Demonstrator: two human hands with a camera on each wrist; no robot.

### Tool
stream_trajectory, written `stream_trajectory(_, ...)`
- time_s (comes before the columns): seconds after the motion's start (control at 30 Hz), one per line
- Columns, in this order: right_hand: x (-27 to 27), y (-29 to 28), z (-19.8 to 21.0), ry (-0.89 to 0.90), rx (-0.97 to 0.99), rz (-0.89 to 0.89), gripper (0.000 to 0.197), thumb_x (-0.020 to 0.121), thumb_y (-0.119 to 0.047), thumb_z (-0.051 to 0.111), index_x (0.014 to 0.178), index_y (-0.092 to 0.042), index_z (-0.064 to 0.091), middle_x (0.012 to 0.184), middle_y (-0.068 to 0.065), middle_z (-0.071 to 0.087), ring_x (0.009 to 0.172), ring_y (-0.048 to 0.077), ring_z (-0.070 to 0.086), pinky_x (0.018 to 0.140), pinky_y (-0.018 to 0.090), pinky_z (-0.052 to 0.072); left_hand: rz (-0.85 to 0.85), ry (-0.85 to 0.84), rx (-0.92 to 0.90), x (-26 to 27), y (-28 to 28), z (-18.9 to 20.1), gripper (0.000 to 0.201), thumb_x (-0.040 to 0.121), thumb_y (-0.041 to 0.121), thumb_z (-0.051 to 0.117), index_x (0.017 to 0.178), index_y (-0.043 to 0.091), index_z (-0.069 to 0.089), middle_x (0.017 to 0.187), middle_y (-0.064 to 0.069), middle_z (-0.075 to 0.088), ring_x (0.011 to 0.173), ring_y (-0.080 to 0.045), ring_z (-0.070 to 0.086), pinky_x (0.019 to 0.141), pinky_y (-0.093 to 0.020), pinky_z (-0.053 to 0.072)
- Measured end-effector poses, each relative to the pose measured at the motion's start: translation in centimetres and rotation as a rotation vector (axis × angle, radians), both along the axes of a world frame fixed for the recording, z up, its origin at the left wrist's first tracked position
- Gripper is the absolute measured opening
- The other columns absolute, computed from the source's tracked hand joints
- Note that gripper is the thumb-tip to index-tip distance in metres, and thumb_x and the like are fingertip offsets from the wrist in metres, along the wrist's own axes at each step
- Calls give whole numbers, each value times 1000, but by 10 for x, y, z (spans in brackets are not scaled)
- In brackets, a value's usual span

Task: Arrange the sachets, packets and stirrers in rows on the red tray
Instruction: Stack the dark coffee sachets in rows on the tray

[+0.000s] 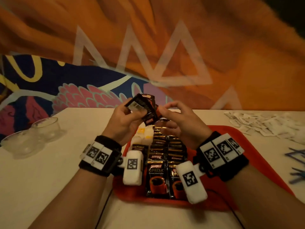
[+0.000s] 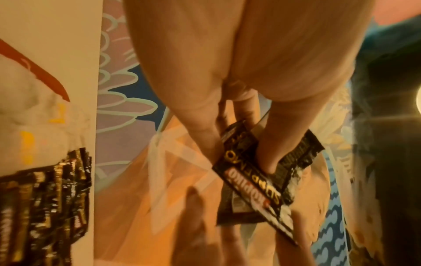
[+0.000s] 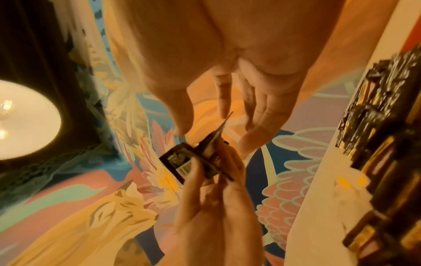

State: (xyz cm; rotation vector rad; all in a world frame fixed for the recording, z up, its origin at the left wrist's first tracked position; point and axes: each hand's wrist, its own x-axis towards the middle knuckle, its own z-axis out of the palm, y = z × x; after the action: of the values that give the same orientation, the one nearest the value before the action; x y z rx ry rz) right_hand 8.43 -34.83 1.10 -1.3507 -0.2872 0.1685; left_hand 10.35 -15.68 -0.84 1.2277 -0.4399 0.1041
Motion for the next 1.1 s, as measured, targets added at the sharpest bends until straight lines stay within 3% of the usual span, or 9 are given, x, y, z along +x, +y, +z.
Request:
stream_trajectory(0.17,13,10,-7,-233,-144,-128,17,86,2,70,85,-15,64,90,5,69,74,16,67,58,24,53,50,-72,-7,1,-2,-20,54,72,10,71,119,-8,50,117,-30,60,114,-40,60,98,-50,52)
stream_trajectory(0.33,20,11,-16,-376,-377,-223,27,83,-2,73,80,-29,71,93,-2,72,86,18,70,74,34,56,98,-102,19,-6,5,-29,31,74,-3,67,103,-2,56,112,-11,66,108,-35,63,86,-46,58)
stream_trajectory(0.4,19,8,-13,-346,-322,-236,27,85,1,70,79,-25,71,91,-1,72,87,20,69,77,37,58,114,-127,46,-9,5,-30,21,76,-5,60,93,5,66,110,-4,69,106,-29,66,81,-41,58)
stream_trajectory(0.53,13,4,-5,-238,-140,-161,8,84,-9,73,85,-12,66,91,6,68,79,18,67,68,34,56,82,-197,106,-11,2,-31,29,73,-3,69,86,23,76,118,-2,68,110,-28,66,80,-40,58)
stream_trajectory(0.7,13,5,-5,-195,-86,-135,30,77,2,76,91,-14,56,102,12,64,97,36,68,81,50,59,123,-260,170,-12,-1,-30,25,70,13,79,91,26,77,122,-7,66,118,-33,61,91,-53,54)
stream_trajectory(0.8,14,3,-3,-189,-17,-140,35,80,9,70,94,-18,53,97,20,68,90,40,70,84,55,57,180,-269,149,-16,-7,-26,38,72,0,78,103,19,69,112,5,71,106,-22,68,83,-36,57)
stream_trajectory(0.87,16,1,-4,-209,-16,-195,37,82,7,70,94,-24,54,101,24,68,92,42,70,84,58,56,251,-276,109,-16,-5,-25,38,65,0,81,95,20,69,106,7,71,98,-17,70,82,-31,57)
stream_trajectory(1.0,18,-4,0,-267,-41,-298,35,84,3,69,85,-31,58,116,16,63,104,38,65,83,56,58,482,-306,134,-11,7,-26,23,64,18,81,75,37,74,110,1,60,107,-26,61,98,-49,52)
stream_trajectory(1.1,14,-5,5,-258,-9,-251,30,85,5,66,86,-24,57,117,13,61,108,40,63,86,56,56,563,-311,56,-7,8,-27,29,73,12,77,76,40,76,100,10,69,106,-27,65,91,-48,55)
